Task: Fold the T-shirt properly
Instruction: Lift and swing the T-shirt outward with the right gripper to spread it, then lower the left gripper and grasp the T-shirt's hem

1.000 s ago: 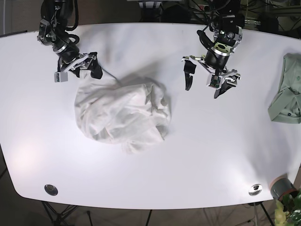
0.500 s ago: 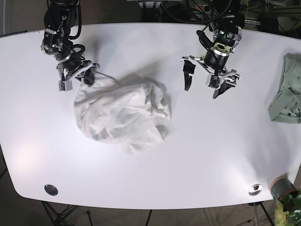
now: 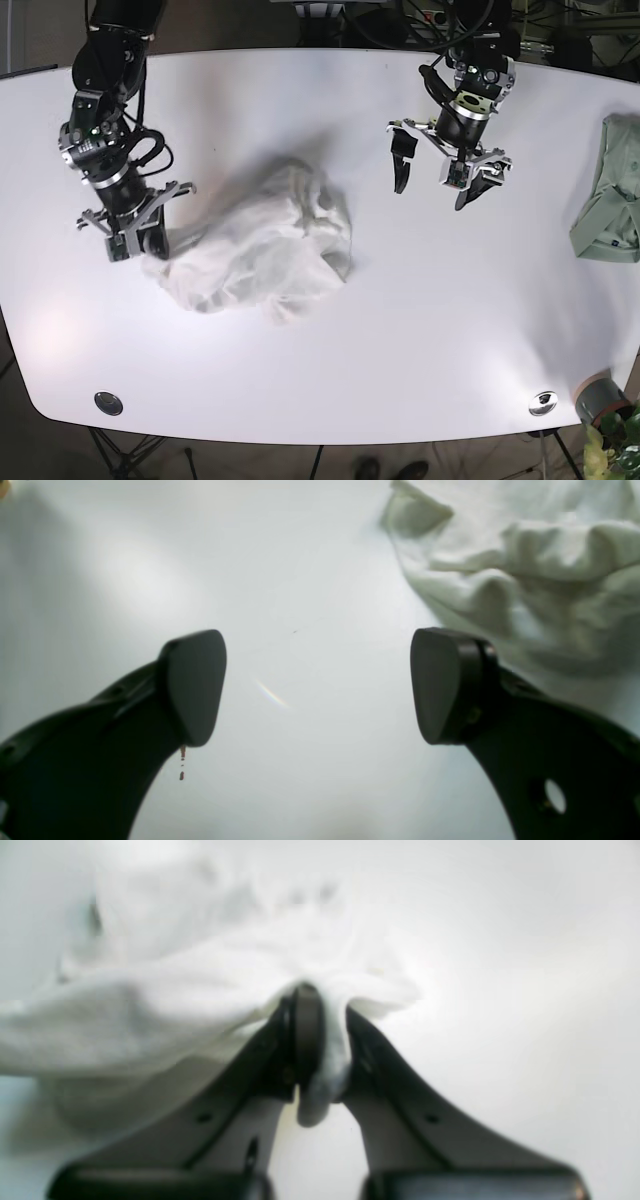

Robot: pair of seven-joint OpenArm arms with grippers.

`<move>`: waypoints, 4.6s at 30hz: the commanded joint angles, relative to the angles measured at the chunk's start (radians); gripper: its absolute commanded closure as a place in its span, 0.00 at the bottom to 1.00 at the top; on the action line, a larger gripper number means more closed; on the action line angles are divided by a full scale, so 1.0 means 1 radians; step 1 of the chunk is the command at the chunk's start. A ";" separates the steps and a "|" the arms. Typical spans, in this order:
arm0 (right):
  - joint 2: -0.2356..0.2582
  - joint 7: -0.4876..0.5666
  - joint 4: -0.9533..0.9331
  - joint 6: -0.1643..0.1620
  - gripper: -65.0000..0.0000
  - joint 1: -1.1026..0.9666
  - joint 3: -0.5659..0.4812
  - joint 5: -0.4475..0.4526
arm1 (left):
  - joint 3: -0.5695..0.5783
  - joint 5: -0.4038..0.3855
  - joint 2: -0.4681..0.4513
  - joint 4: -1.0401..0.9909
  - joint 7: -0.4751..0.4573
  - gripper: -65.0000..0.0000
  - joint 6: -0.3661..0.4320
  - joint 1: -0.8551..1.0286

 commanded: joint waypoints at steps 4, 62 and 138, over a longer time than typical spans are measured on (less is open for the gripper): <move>0.087 -0.033 0.058 0.010 0.97 0.165 0.006 0.013 | 0.000 -0.015 0.001 0.023 -0.029 0.17 0.002 -0.005; 0.071 -0.438 -0.158 0.140 0.97 1.371 -0.447 0.001 | 0.000 -0.015 0.001 0.054 -0.024 0.17 0.002 -0.070; -0.053 -0.253 0.130 0.132 0.96 -0.242 0.066 0.288 | 0.105 -0.015 0.035 -0.818 0.049 0.16 0.006 -0.880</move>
